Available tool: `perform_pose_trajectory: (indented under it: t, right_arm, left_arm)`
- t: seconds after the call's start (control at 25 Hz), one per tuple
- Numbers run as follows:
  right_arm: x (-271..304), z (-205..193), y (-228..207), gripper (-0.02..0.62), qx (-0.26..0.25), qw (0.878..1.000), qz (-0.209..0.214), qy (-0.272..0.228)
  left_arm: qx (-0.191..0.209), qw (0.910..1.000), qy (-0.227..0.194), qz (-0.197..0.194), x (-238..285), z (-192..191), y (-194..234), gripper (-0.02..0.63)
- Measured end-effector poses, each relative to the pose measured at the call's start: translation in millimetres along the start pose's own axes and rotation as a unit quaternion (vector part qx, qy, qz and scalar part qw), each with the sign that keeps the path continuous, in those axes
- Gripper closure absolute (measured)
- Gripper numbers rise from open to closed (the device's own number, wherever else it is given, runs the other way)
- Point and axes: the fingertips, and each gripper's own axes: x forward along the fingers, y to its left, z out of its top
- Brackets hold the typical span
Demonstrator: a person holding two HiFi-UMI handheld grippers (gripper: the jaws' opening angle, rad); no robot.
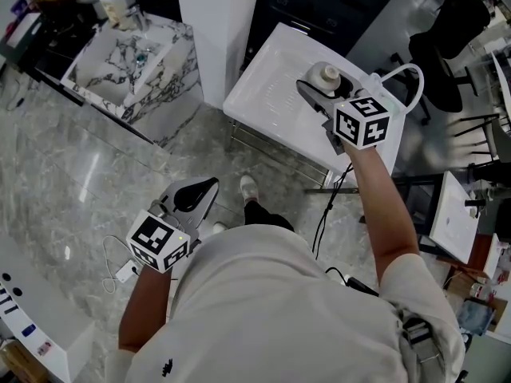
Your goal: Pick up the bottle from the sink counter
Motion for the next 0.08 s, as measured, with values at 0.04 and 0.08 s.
perform_pose_trajectory:
  t: [0.04,0.08]
  right_arm:
    - [1.7,0.2,-2.4,0.249,0.000,1.000,-0.001,0.001]
    - [3.4,0.3,-4.8,0.249,0.000,1.000,-0.001,0.002]
  left_arm:
    - [0.000,1.0000,0.000,-0.001,2.1,1.7,2.0,0.600]
    - [0.001,1.0000,0.001,-0.001,4.3,3.3,4.1,0.600]
